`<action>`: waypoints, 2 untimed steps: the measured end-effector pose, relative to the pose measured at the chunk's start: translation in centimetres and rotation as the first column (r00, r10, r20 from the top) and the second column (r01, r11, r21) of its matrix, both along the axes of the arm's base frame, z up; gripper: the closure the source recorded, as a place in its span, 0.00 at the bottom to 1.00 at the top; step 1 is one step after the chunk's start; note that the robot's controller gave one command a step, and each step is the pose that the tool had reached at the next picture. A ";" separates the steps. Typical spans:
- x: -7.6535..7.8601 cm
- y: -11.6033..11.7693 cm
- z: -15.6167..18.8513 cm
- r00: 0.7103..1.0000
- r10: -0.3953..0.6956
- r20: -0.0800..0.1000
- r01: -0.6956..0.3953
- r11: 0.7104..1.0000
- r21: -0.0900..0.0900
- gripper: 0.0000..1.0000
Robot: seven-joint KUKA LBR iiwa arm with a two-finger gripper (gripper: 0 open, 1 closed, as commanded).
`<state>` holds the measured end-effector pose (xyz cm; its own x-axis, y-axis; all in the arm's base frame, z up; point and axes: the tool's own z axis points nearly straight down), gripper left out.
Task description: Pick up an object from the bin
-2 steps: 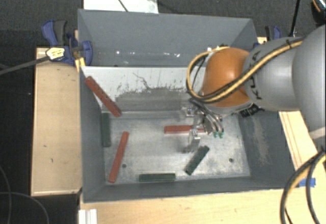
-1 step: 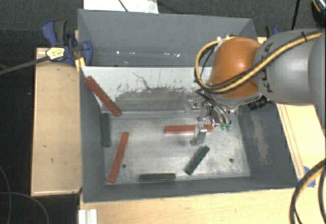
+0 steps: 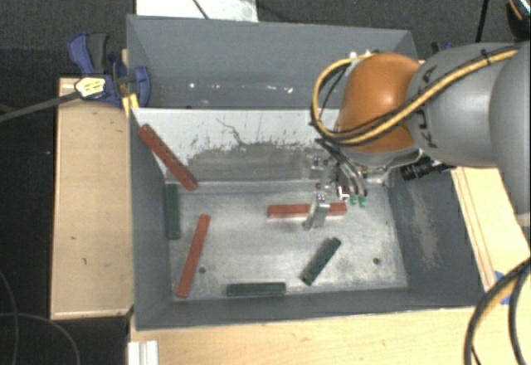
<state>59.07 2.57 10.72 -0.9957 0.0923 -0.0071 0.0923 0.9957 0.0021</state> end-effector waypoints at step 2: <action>-0.3 -0.2 -3.8 0.998 -0.070 -0.008 0.070 0.998 0.000 0.00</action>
Offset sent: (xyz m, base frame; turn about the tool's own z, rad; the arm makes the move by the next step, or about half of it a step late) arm -0.0031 -0.0020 -0.0372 0.0679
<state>58.79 2.38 6.94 -0.9869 0.1614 0.0006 0.1614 0.9869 0.0013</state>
